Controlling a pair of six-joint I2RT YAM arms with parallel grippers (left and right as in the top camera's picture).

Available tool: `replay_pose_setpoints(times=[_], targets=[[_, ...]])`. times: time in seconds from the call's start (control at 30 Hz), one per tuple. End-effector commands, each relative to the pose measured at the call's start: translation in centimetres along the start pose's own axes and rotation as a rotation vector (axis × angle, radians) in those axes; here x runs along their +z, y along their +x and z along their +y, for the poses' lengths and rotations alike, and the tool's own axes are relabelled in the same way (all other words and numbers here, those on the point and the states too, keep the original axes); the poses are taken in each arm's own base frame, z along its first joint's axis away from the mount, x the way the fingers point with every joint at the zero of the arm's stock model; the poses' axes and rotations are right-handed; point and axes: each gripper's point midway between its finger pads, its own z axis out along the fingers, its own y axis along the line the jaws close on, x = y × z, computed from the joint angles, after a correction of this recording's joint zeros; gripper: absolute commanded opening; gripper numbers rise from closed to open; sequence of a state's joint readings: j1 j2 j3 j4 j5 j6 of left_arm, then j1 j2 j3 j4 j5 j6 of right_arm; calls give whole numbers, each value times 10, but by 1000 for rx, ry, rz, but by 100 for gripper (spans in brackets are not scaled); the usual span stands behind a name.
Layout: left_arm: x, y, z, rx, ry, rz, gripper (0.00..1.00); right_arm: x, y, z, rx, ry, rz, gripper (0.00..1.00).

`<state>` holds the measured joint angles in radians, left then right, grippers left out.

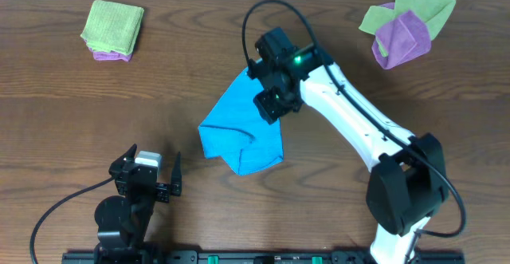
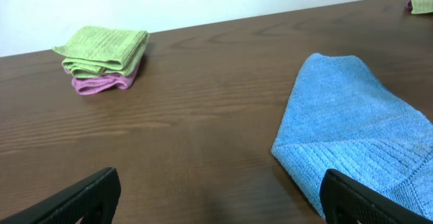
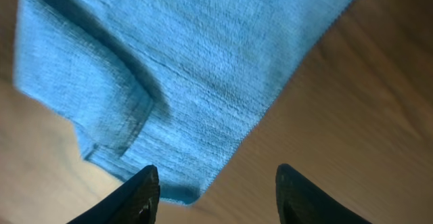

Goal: Fold the cloth
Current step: 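Grasp the top edge of the blue cloth with the right gripper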

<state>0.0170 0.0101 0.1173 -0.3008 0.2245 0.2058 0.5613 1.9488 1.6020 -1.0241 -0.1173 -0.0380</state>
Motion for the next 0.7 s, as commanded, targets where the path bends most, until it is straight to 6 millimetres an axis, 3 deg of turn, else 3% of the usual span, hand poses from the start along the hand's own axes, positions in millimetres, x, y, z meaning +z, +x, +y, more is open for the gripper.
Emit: replay_pose_setpoints(times=[0.0, 0.13, 0.33, 0.57, 0.67], targets=[[3, 11, 2, -13, -11, 24, 95, 16, -5, 1, -17, -13, -27, 58], [3, 11, 2, -13, -11, 24, 95, 38, -23, -9, -14, 7, -82, 59], [3, 11, 2, -13, -11, 24, 95, 71, -31, -42, 46, 15, -93, 62], [3, 11, 2, -13, -11, 24, 96, 65, -55, -76, 118, -52, -221, 64], [3, 11, 2, -13, -11, 24, 95, 62, -64, -74, 127, -149, -269, 63]])
